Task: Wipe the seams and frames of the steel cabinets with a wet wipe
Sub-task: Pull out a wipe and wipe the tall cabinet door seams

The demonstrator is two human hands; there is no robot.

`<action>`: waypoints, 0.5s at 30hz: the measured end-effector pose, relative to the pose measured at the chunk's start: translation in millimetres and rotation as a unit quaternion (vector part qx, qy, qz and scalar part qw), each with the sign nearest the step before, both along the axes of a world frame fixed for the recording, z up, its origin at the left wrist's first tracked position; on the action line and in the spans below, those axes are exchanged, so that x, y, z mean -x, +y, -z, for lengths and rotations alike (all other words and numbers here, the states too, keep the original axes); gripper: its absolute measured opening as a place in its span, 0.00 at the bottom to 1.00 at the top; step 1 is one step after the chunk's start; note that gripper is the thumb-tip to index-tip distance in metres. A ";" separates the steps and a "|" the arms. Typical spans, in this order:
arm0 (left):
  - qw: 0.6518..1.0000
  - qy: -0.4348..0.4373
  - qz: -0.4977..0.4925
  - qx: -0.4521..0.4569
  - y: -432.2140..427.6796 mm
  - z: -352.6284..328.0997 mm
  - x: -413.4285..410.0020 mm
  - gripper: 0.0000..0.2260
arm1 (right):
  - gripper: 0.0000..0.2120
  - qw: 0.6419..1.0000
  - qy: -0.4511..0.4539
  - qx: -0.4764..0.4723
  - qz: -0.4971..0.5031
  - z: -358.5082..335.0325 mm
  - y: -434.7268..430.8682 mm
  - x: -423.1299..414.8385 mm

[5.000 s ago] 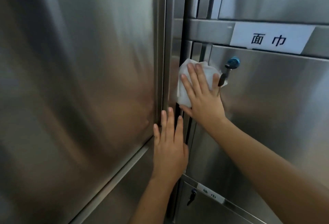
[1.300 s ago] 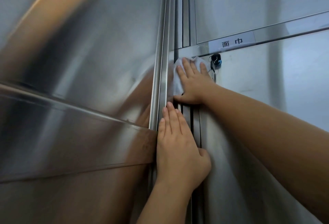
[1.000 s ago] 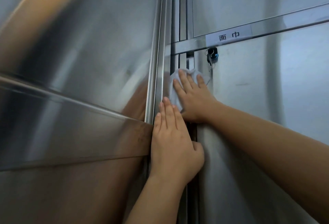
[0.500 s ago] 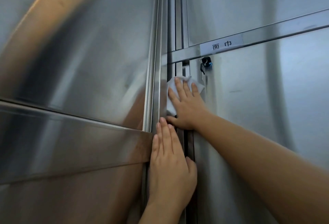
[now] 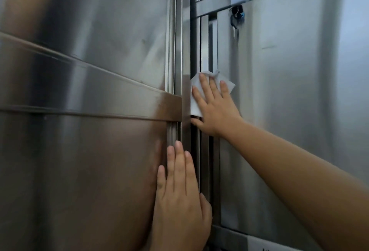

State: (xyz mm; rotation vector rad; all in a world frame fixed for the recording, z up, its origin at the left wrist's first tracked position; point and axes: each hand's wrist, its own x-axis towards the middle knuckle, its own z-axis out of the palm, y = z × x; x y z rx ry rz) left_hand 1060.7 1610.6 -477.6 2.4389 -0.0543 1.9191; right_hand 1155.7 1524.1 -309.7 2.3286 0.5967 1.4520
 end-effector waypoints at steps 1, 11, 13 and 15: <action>1.000 0.002 -0.005 -0.002 1.5 3.0 3.1 0.33 | 0.41 1.000 0.003 0.004 0.001 6.7 -0.8 0.8; 1.000 0.017 0.007 0.001 5.6 28.3 23.0 0.34 | 0.42 1.000 0.016 0.019 -0.014 80.8 -10.1 11.2; 1.000 0.026 0.007 -0.001 6.5 35.2 26.8 0.33 | 0.41 0.999 0.020 0.026 -0.013 91.0 -11.9 12.5; 0.999 0.040 0.003 -0.004 7.1 42.9 30.4 0.33 | 0.41 0.999 0.017 0.027 -0.012 100.7 -15.0 12.5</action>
